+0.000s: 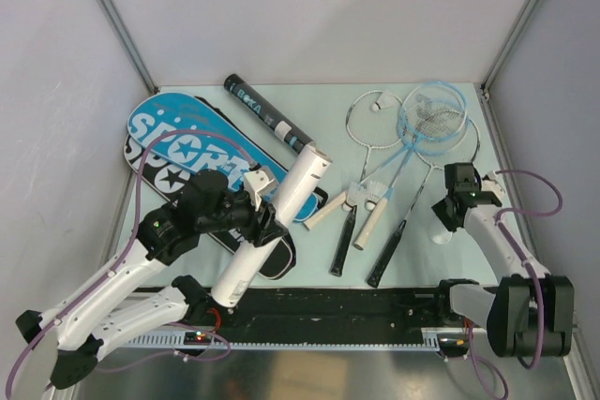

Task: Pack up the badminton gear
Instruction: Place the lid at the center of the board.

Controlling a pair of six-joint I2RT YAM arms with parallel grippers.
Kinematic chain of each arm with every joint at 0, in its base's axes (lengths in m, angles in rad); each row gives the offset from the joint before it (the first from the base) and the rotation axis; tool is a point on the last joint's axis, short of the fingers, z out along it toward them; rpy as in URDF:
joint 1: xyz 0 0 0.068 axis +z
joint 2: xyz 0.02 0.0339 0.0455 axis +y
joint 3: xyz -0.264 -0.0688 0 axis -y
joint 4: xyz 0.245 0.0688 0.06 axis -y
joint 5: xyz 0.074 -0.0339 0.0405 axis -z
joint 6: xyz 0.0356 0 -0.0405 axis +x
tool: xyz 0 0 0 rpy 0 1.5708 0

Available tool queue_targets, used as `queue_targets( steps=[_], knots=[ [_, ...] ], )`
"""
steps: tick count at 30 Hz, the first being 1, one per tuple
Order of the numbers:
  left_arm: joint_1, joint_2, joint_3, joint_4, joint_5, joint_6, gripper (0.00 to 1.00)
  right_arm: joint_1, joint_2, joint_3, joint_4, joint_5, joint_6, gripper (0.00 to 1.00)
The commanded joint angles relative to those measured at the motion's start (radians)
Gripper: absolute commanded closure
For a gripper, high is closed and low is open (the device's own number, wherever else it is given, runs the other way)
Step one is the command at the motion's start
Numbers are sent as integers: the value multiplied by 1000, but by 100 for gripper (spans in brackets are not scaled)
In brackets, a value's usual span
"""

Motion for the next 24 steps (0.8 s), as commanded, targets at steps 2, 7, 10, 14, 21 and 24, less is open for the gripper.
queue_targets(
  steps=[2,7,10,14,21,24],
  knots=[
    [2,-11,6,59,29,2,58,16,-134,35,34,45,-85,59],
    [1,-13,4,60,39,4,58,74,-189,60,208,-221,-352,57],
    [1,-12,7,60,50,3,57,118,-193,64,345,-421,-466,56],
    [2,-12,9,60,70,4,57,156,-134,78,473,-646,-534,56],
    [2,-12,8,63,86,2,57,228,54,155,552,-828,-622,55],
    [2,-12,7,63,88,3,57,256,124,195,560,-842,-673,53]
  ],
)
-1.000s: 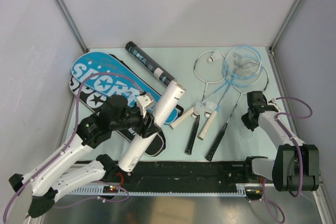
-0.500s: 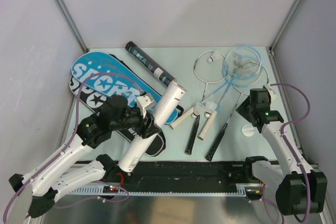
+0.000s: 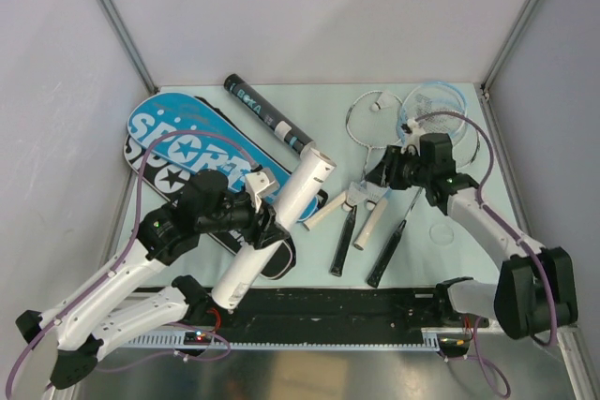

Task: Pack up the badminton gear
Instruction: Place the lid at the center of the board, then pick up the shuttlecock at the center of the board.

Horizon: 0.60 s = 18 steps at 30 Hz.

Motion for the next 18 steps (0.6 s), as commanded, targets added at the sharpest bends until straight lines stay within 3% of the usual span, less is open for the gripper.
queue_targets(
  steps=[1,9,18],
  knots=[
    [2,-12,7,60,30,3,57,40,92,95,71,-109,-121,52],
    [2,-16,7,60,25,5,57,53,288,222,-79,-128,-224,50],
    [2,-7,5,60,18,5,57,55,410,251,-112,-183,-267,50]
  ],
)
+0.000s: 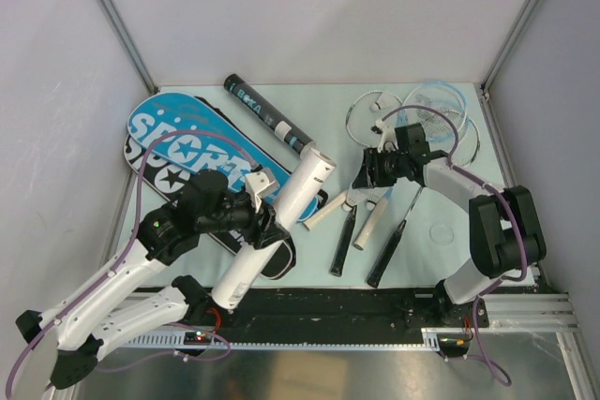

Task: Pack up the badminton gear
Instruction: Pick up the shuttlecock at the center of the board.

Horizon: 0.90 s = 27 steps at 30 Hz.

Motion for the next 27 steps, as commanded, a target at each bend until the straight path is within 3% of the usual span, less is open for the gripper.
queue_targets(
  steps=[1,7,13,27],
  knots=[
    [2,-6,5,60,17,5,57,9,42,50,-24,-70,-45,51],
    [2,0,4,59,11,7,57,11,60,53,-19,-112,-44,65],
    [2,5,4,60,6,7,57,-11,40,56,-5,-171,-15,97],
    [2,21,-1,59,3,7,57,-94,-301,114,13,-277,156,100]
  ],
)
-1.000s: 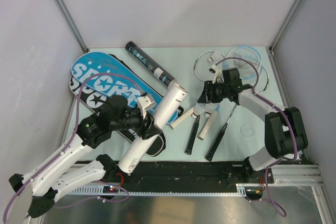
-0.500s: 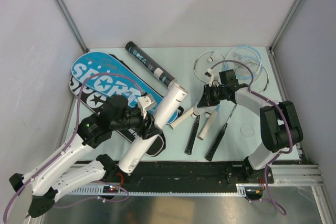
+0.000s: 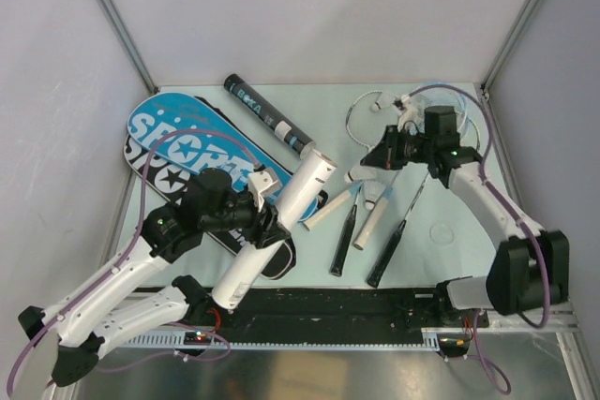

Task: Pack up the badminton gear
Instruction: Pick up the shuttlecock at the center of the board, then place the shuttlecock at the shuttle tube.

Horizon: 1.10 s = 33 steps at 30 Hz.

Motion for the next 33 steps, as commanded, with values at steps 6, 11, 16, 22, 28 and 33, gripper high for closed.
queue_targets(
  steps=[6,11,16,22,28,33],
  knots=[
    [1,23,-1,59,50,3,57,-28,-272,132,83,-147,155,100],
    [-15,29,-3,59,91,7,56,-29,-342,182,118,-229,224,100],
    [-36,21,-7,62,102,15,56,-25,-374,194,142,-291,272,100],
    [-44,31,12,66,101,42,57,42,-388,194,78,-300,257,100],
    [-51,-1,0,84,110,123,58,110,-399,192,-9,-290,206,100],
    [-53,-22,-4,90,119,175,58,146,-401,192,13,-328,217,100]
  ],
)
